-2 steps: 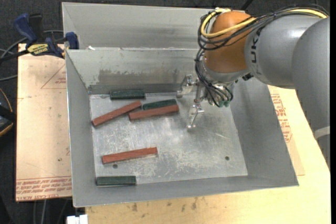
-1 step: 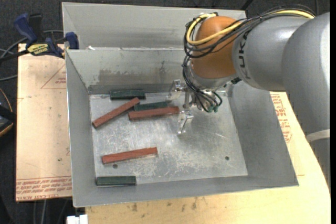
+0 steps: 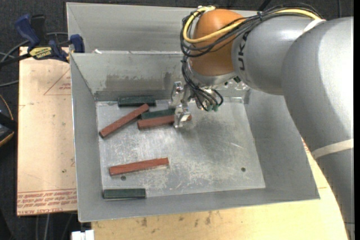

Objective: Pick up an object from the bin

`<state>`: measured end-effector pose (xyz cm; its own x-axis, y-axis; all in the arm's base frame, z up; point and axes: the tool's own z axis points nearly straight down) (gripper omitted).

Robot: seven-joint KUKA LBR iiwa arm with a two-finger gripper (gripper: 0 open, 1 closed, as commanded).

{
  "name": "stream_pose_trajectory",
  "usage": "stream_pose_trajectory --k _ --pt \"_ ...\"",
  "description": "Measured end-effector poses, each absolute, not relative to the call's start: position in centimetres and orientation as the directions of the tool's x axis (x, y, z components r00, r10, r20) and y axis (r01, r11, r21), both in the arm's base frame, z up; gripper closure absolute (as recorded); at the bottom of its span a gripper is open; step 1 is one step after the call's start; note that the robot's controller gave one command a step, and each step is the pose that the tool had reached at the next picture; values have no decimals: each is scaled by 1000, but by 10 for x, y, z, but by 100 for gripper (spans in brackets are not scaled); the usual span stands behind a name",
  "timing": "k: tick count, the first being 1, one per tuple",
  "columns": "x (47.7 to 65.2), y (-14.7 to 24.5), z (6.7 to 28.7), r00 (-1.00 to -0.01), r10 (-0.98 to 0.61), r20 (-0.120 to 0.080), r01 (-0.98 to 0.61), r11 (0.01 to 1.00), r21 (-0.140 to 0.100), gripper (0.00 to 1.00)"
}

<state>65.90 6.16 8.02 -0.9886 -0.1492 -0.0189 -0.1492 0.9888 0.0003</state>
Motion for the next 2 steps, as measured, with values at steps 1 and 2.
stream_pose_trajectory --k 1,2 --pt "659 62 80 -989 -149 -19 -149 989 0 100" --pt "635 61 210 -992 -126 -3 -126 992 1 100"
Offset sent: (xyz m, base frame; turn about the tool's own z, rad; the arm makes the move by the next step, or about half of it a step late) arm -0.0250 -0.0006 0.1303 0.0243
